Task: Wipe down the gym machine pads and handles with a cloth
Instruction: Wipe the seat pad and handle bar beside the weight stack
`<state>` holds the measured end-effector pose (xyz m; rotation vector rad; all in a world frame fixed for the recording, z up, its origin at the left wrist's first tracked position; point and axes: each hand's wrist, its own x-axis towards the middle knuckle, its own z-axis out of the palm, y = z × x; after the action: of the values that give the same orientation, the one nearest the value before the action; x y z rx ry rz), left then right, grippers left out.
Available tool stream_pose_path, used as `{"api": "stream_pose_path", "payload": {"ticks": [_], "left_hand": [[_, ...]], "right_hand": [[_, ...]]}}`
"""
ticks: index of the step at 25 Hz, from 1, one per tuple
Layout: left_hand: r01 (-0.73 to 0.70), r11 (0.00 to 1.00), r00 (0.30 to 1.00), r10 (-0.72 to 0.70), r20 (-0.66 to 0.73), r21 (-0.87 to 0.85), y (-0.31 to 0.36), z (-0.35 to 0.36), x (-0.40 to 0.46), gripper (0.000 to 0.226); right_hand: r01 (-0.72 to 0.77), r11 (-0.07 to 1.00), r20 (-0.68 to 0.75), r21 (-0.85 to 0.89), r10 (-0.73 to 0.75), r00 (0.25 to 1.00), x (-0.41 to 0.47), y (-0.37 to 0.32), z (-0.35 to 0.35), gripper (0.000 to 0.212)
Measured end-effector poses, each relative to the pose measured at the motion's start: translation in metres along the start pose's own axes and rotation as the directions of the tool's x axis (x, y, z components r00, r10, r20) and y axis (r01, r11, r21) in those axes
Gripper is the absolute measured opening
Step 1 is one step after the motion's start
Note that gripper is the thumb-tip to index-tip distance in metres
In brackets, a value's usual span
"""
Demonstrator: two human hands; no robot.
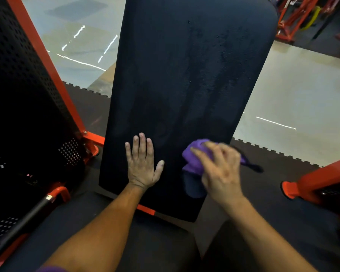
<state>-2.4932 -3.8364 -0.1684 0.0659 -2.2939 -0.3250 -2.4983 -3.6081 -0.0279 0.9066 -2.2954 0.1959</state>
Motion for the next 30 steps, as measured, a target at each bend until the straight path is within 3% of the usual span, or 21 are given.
{"api": "stream_pose_path", "payload": {"ticks": [2,4,5,7,9,11,14,15,17,19,21,23,24,25,27,29,30], "left_hand": [[-0.001,1.000,1.000,0.001,-0.004,-0.005,0.000,0.001,-0.001,0.078],[0.004,1.000,1.000,-0.004,-0.005,-0.020,-0.002,0.001,0.001,0.076],[0.007,1.000,1.000,-0.007,-0.003,-0.027,-0.001,0.000,0.002,0.076],[0.013,1.000,1.000,-0.013,0.015,-0.025,0.000,-0.003,0.002,0.074],[0.010,1.000,0.999,-0.010,0.040,-0.009,-0.001,-0.005,0.001,0.073],[0.012,1.000,0.998,-0.013,0.064,0.013,0.000,-0.007,0.002,0.073],[0.012,0.999,0.989,-0.016,0.148,0.033,0.002,-0.012,0.003,0.074],[0.007,0.999,0.984,-0.015,0.178,0.045,0.001,-0.016,0.002,0.074],[-0.010,0.999,0.974,-0.002,0.228,0.052,-0.001,-0.027,0.003,0.075],[-0.062,0.998,0.960,0.051,0.275,0.029,-0.004,-0.041,0.005,0.077],[-0.072,0.997,0.947,0.061,0.316,0.023,-0.019,-0.053,-0.009,0.078],[0.020,0.999,0.930,-0.035,0.367,0.044,-0.034,-0.062,-0.041,0.079],[0.076,0.995,0.908,-0.096,0.407,0.066,-0.041,-0.062,-0.062,0.080],[0.132,0.988,0.878,-0.154,0.454,0.079,-0.045,-0.060,-0.085,0.080],[0.162,0.984,0.840,-0.178,0.512,0.076,-0.051,-0.050,-0.117,0.083],[0.145,0.985,0.852,-0.172,0.495,0.093,-0.056,-0.041,-0.124,0.086],[0.134,0.986,0.853,-0.166,0.495,0.101,-0.057,-0.039,-0.125,0.087]], "right_hand": [[-0.126,0.992,-0.131,0.024,0.128,0.983,0.052,0.009,-0.014,0.044],[-0.132,0.991,-0.206,0.027,0.134,0.969,0.084,-0.011,-0.003,0.040],[-0.044,0.999,-0.170,0.003,0.044,0.984,0.077,-0.020,0.008,0.041],[0.200,0.979,0.034,-0.032,-0.199,0.979,0.025,-0.022,0.027,0.045],[0.284,0.958,0.150,-0.025,-0.277,0.949,-0.021,0.001,0.015,0.042],[0.181,0.983,0.051,0.020,-0.182,0.982,-0.015,0.024,-0.004,0.041],[-0.086,0.996,-0.087,-0.009,0.085,0.993,0.042,0.020,-0.014,0.041],[-0.083,0.996,-0.101,-0.021,0.081,0.992,0.051,0.007,-0.009,0.040],[0.120,0.992,0.028,-0.040,-0.119,0.993,0.040,-0.016,0.007,0.042],[0.298,0.954,0.171,0.001,-0.294,0.940,0.016,-0.025,0.007,0.046],[0.276,0.960,0.092,0.046,-0.279,0.956,0.022,-0.021,-0.014,0.040],[0.215,0.974,-0.006,0.065,-0.215,0.977,0.048,-0.019,-0.036,0.041],[0.267,0.962,-0.038,0.053,-0.265,0.963,0.062,-0.020,-0.043,0.041],[0.378,0.925,-0.038,0.031,-0.377,0.925,0.074,-0.021,-0.043,0.040],[0.622,0.782,0.092,-0.042,-0.616,0.782,0.082,-0.023,-0.027,0.039],[0.767,0.637,0.278,-0.080,-0.725,0.630,0.081,-0.024,-0.002,0.040],[0.796,0.601,0.328,-0.075,-0.739,0.589,0.082,-0.026,0.011,0.041]]}}
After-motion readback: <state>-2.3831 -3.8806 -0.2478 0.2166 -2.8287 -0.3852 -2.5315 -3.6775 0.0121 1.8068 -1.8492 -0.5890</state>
